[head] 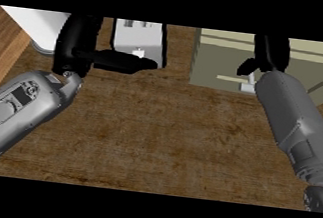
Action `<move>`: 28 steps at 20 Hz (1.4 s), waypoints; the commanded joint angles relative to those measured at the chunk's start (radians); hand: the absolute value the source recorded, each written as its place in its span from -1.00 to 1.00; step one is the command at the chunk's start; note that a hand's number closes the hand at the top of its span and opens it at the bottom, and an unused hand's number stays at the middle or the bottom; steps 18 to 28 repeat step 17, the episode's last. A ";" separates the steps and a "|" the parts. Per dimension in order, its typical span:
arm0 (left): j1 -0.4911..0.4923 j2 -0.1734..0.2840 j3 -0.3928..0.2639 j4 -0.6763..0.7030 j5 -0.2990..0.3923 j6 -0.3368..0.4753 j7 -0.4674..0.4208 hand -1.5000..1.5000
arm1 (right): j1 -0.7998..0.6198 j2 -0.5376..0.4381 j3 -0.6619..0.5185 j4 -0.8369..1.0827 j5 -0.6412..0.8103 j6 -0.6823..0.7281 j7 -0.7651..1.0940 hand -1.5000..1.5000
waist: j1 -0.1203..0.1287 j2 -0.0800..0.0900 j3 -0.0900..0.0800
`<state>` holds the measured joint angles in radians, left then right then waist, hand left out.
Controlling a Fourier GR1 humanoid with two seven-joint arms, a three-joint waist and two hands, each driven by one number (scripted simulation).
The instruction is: Pick up the can, place it into the drawer and close the drawer
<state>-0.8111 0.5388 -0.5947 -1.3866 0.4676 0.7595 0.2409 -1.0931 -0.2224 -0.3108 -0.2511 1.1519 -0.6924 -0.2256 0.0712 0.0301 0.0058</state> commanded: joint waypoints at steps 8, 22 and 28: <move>0.072 0.002 0.014 -0.006 -0.019 0.002 -0.027 -1.00 | -0.112 0.088 -0.247 -0.074 -0.317 0.131 -0.212 -1.00 | -0.011 -0.010 -0.002; 0.125 0.022 0.054 -0.053 -0.029 -0.016 -0.029 -1.00 | -0.132 0.098 -0.374 -0.060 -0.478 0.240 -0.261 -1.00 | -0.025 -0.015 -0.004; 0.125 0.022 0.054 -0.053 -0.029 -0.016 -0.029 -1.00 | -0.132 0.098 -0.374 -0.060 -0.478 0.240 -0.261 -1.00 | -0.025 -0.015 -0.004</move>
